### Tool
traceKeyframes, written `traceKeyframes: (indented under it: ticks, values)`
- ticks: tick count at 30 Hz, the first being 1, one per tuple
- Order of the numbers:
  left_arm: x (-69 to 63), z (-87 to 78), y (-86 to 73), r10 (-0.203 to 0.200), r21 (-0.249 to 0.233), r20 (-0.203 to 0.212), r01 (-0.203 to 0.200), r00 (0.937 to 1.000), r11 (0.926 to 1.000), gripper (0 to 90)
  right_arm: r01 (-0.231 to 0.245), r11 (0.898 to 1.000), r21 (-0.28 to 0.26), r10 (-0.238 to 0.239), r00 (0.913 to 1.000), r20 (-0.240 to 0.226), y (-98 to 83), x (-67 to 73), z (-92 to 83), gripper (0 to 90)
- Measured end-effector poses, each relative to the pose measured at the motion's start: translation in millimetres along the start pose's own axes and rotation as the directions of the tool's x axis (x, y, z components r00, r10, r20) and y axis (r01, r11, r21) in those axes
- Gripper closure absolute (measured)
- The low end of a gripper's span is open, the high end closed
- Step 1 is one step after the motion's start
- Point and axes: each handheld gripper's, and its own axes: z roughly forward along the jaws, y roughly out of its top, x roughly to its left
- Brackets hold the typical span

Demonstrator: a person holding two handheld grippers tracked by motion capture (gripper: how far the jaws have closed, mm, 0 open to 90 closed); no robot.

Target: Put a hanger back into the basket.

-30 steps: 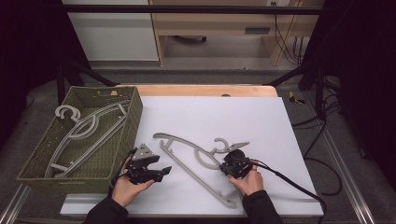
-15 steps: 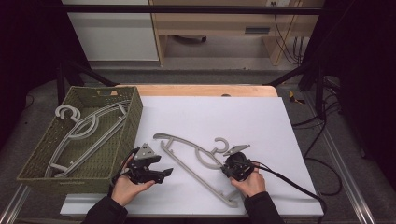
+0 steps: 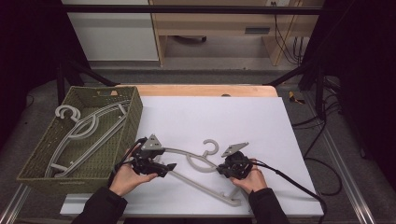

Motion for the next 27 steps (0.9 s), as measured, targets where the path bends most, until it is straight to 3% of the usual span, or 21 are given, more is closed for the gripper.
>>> traceKeyframes:
  ticks: [1,6,11,22,25,27]
  values:
    - [0.9,2.0,2.2,0.01,0.008,0.002,-0.01,0.9999,0.9999,29.4,-0.014,1.0,-0.011,0.014,0.9999,0.007,0.4,0.9,-2.2,73.9]
    - [9.3,15.8,12.2,0.061,0.061,0.007,-0.061,0.9981,0.9963,32.0,0.006,0.996,-0.089,-0.003,0.9997,0.023,1.2,2.7,-20.6,63.0]
    - [17.6,36.8,18.9,0.105,0.127,0.013,-0.105,0.9944,0.9863,33.3,-0.005,0.993,-0.119,0.009,0.9993,0.035,-2.6,7.8,-37.1,54.2]
    - [41.2,81.4,18.1,0.092,0.21,0.003,-0.091,0.9957,0.9735,38.1,-0.002,0.987,-0.161,0.01,0.9988,0.048,-10.3,12.1,-49.6,44.2]
    - [45.5,88.5,14.5,0.104,0.241,-0.014,-0.097,0.9945,0.9657,40.9,-0.001,0.987,-0.161,0.009,0.9987,0.05,-10.7,12.4,-51.1,43.3]
    - [47.1,88.7,14.3,0.099,0.237,-0.01,-0.093,0.9951,0.967,44.1,-0.002,0.987,-0.161,0.011,0.9986,0.053,-11.0,12.3,-52.1,42.9]
